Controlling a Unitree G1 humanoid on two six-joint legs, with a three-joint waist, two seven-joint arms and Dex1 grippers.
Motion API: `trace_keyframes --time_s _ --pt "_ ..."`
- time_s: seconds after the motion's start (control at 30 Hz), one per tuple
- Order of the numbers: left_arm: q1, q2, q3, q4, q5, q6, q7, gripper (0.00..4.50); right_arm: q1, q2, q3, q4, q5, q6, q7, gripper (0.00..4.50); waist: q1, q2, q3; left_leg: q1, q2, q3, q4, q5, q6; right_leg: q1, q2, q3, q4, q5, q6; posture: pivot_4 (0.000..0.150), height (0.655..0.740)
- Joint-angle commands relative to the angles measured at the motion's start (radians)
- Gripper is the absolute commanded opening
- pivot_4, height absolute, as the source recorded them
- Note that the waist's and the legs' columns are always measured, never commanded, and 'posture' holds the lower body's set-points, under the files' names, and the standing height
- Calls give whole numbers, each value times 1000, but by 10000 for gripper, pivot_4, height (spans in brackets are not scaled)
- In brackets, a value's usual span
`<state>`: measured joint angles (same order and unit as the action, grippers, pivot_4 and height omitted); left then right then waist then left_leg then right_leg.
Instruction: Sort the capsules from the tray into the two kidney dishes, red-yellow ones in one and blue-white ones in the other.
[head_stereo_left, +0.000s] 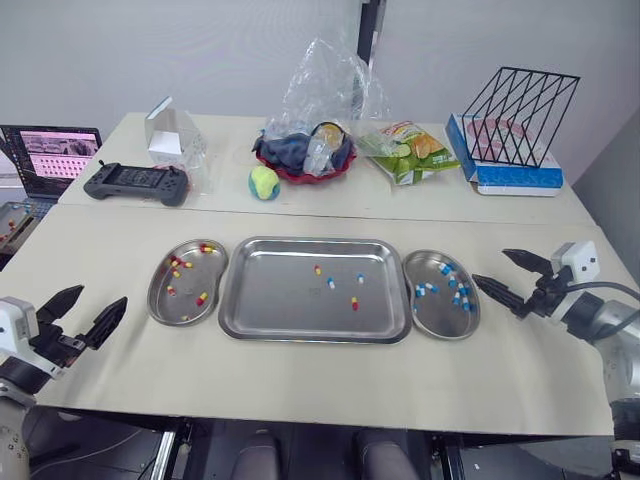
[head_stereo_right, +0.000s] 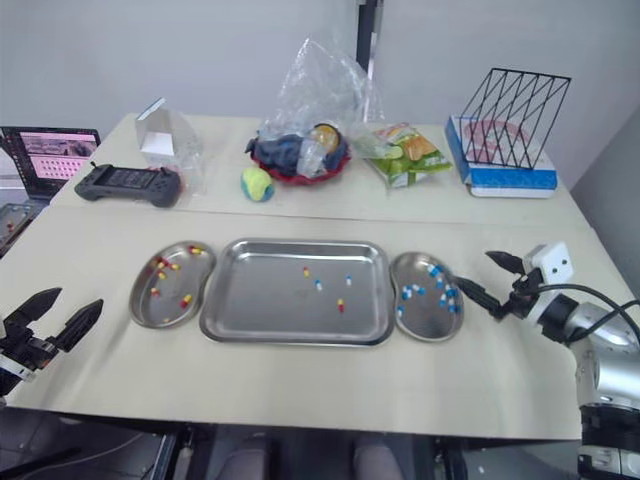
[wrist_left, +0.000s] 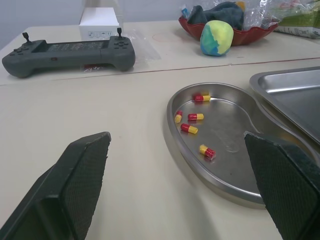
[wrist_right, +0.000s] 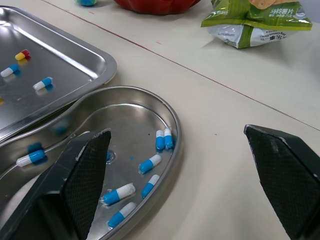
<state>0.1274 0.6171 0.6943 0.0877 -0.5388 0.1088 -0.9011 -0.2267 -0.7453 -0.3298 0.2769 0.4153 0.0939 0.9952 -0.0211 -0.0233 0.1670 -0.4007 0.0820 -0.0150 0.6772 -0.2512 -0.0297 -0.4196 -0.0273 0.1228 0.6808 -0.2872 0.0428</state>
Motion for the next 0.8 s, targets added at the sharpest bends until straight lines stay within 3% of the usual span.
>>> trace_keyframes --time_s 0.03,0.13,0.47,0.8 --pt "-21 23 -6 -4 -4 -17 12 44931 -3 -14 -39 -1 3 4 -40 45000 1 0 0 0 0 0 0 0 0 0 0 0 0 0 0 1500 7174" --pt "-28 27 -12 3 -5 -18 13 44931 -11 -18 -47 10 42 87 -45 45000 0 0 0 0 0 0 0 0 0 0 0 0 0 0 0 1500 7174" --pt "-84 66 -16 37 -15 -27 12 44931 25 -37 -52 -51 36 90 -22 45000 -2 0 0 0 0 0 0 0 0 0 0 0 0 0 0 1500 7174" --pt "-292 156 -232 -33 -39 131 -86 44931 121 -47 -91 -231 121 323 -61 45000 3 0 0 0 0 0 0 0 0 0 1 0 0 0 0 1500 7174"
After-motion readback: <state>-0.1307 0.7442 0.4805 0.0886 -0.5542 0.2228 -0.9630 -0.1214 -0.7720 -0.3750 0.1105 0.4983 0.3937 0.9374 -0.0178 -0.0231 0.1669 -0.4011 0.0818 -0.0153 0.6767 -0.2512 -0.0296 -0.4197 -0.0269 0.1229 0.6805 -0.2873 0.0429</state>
